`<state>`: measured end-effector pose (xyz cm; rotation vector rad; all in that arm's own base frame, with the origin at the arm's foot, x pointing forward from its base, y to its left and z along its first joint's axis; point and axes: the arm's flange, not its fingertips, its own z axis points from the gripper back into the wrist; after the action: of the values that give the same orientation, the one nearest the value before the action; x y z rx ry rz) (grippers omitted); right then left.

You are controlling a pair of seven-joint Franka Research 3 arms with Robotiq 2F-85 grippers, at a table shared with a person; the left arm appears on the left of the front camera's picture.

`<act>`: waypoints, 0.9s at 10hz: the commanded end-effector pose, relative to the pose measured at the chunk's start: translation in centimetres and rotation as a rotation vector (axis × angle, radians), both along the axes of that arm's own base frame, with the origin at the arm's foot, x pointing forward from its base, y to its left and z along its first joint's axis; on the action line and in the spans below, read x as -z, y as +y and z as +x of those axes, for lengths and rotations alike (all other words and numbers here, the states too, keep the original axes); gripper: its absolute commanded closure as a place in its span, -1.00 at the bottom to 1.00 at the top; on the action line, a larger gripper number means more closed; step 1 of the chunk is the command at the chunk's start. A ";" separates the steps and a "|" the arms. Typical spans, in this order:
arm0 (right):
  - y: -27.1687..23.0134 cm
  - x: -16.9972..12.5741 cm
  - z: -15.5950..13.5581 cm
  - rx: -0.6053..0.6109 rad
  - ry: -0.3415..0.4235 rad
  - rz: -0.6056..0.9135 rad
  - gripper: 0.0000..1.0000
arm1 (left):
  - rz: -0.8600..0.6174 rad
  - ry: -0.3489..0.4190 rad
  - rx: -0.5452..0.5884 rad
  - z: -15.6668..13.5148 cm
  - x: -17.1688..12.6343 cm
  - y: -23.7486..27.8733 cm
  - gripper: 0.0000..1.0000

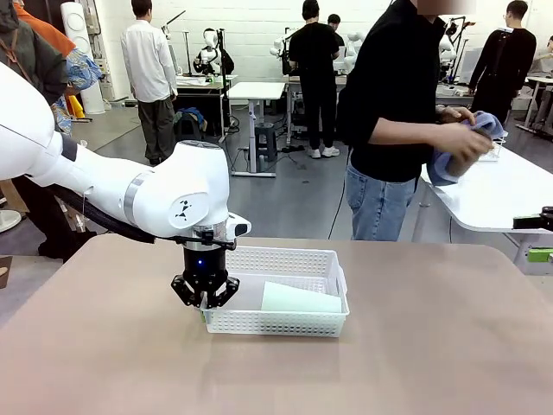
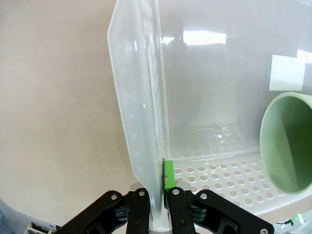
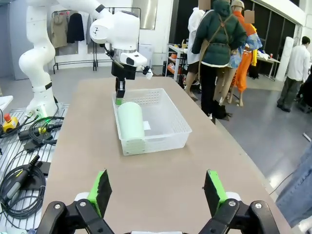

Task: Clean and organize the cups into the basket.
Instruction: Pick up the Organizing basket and move it to the center of the table, then pick up the Reusable plastic cup from the right side of the table and place it inside the Organizing basket, then pick up the Reusable plastic cup from the right side of the table and stack it inside the Organizing basket in the center of the table.

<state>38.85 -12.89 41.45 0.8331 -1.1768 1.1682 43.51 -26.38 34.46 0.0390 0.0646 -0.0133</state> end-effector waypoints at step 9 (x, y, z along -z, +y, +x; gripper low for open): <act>-0.1 0.3 0.0 0.004 0.000 -0.009 -1.00 | 0.005 0.003 0.005 -0.1 0.2 0.0 1.00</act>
<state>38.85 -12.95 41.38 0.8310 -1.1737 1.1662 43.51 -26.38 34.46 0.0390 0.0646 -0.0133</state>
